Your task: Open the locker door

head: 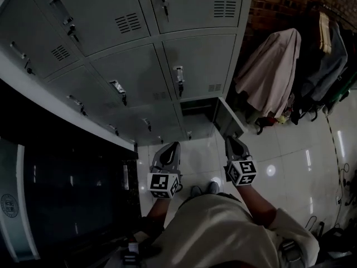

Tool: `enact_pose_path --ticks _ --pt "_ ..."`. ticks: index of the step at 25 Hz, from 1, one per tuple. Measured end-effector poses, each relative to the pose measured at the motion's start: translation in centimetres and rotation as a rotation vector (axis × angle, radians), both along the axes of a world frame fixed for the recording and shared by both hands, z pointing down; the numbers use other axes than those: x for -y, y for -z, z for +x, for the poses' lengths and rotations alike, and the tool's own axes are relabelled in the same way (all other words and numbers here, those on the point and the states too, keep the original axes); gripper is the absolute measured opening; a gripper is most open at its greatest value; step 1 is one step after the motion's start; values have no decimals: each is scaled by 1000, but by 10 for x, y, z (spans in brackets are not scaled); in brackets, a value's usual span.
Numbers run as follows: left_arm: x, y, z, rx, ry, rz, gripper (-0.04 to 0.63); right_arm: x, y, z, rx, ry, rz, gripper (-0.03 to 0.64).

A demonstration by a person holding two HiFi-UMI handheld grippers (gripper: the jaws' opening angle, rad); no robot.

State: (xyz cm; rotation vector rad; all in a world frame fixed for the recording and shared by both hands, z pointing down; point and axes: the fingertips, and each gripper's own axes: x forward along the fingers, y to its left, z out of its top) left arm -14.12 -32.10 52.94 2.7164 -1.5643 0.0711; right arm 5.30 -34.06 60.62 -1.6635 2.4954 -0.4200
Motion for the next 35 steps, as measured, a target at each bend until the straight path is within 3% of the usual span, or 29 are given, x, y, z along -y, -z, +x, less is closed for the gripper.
enact_pose_path --ticks 4,9,15,20,24,29,35 --pt "-15 21 1 4 2 8 69 -24 84 -3 12 33 125 0" --pt "-29 30 -8 5 10 3 69 -47 131 -12 47 75 178 0" --pt "-41 21 -9 -15 -1 3 69 -69 141 -22 50 95 201 0" --pt "-29 -28 -8 -33 -16 -10 69 -72 112 -27 -7 73 216 0" --pt "-34 -53 -8 -26 -33 -37 69 -79 91 -30 63 50 202 0" --pt "-94 1 -11 0 -32 2 69 -126 118 -36 113 95 182 0" --pt "-154 60 -15 31 50 41 69 -188 200 -18 96 121 284 0"
